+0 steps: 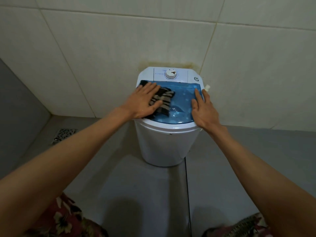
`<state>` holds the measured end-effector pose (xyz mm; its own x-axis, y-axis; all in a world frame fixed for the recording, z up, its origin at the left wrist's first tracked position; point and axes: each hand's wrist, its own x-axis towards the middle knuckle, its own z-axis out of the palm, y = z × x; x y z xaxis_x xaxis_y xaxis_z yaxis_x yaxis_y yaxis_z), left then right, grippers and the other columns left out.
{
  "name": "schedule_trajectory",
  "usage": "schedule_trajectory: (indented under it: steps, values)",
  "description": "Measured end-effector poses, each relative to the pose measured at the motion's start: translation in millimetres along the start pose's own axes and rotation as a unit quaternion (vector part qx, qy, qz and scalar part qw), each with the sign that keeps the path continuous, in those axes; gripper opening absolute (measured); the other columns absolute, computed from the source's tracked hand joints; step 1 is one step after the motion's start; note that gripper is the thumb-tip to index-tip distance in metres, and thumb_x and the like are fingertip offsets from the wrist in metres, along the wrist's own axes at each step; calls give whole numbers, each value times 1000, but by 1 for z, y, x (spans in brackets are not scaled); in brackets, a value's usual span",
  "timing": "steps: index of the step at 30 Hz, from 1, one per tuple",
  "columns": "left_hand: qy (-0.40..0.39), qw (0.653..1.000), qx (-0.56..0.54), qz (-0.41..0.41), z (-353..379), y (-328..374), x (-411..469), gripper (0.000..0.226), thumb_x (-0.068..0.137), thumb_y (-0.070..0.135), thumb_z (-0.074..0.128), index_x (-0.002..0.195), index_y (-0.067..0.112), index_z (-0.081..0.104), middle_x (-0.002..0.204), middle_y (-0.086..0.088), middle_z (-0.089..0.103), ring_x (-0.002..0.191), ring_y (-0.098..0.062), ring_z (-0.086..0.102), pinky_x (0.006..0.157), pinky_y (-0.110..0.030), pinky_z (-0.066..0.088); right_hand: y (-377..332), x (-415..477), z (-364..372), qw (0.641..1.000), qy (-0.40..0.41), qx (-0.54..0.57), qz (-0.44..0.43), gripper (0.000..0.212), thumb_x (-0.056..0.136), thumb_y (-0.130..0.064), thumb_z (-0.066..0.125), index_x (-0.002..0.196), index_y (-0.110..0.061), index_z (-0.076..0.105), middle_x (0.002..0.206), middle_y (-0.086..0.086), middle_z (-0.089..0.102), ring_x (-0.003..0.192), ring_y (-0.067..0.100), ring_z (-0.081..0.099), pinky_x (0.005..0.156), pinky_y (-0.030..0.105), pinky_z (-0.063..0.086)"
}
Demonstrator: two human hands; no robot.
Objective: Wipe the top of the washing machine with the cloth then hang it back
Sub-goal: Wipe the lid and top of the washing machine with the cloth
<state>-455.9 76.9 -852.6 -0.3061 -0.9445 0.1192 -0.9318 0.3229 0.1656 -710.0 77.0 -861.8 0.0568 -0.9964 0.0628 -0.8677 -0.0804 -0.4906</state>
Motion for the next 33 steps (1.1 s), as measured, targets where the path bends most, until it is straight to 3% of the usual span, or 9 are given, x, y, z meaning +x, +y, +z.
schedule_trajectory:
  steps: [3,6,16,26,33]
  values:
    - [-26,991,-52,-120,-5,-34,-2,75,97,59,26,156,16,7,164,-5,3,150,-20,4,121,-38,7,-1,1,1,1000,4,0,4,54,104,-42,21,156,-29,14,165,-1,5,150,24,15,117,45,22]
    - [-17,982,-99,-158,2,-31,-5,75,97,58,27,156,18,2,164,-3,-4,150,-20,4,120,-40,11,-3,0,2,1000,8,-2,10,54,104,-42,21,156,-29,14,165,-1,5,150,24,14,117,45,22]
    - [36,997,62,36,16,40,-33,77,95,57,10,155,9,10,162,-9,6,150,-21,0,122,-40,-1,-2,1,0,1000,-20,-6,5,56,104,-43,18,157,-29,8,165,-1,0,151,26,10,119,47,20]
    - [-25,999,21,-32,12,54,16,82,95,63,18,155,11,-1,163,-10,-4,150,-22,-8,121,-43,-6,4,4,-6,998,-54,-9,-6,56,104,-40,20,157,-30,3,165,-2,-5,150,26,13,119,45,22]
    - [-8,995,52,87,21,68,-2,94,86,76,14,156,13,3,163,-6,-1,150,-19,-6,121,-43,-4,10,3,-12,997,-65,-3,-30,54,106,-32,22,156,-29,5,165,-4,-5,147,25,24,113,42,32]
